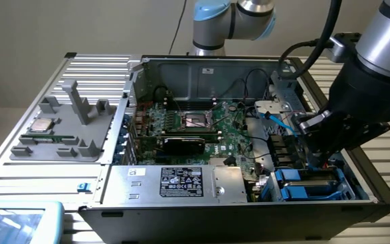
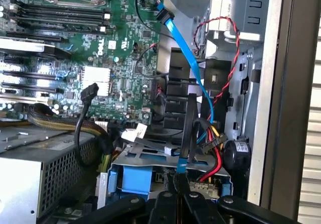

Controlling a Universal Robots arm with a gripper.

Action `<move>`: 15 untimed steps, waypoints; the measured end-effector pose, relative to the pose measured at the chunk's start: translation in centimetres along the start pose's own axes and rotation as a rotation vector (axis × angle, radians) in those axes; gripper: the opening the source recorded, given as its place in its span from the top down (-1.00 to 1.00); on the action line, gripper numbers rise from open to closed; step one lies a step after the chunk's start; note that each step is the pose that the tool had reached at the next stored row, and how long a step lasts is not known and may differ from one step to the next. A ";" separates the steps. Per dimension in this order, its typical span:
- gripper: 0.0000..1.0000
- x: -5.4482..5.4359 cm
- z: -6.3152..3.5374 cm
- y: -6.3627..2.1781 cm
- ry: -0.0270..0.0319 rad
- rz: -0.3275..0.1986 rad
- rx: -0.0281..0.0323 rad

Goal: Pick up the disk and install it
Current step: 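Insert the second disk wire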

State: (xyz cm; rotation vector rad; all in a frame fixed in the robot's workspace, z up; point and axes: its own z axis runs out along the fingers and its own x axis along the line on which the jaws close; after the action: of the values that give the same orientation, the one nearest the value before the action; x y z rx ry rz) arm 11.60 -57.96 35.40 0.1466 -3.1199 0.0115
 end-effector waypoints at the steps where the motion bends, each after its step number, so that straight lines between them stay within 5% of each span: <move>1: 0.79 0.0 0.03 -0.01 0.0011 0.000 -0.0001; 15: 0.79 -0.1 1.71 -0.60 0.0027 -0.004 -0.0002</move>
State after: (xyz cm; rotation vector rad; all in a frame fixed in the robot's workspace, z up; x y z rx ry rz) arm 11.69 -58.57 33.69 0.1533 -3.1169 0.0113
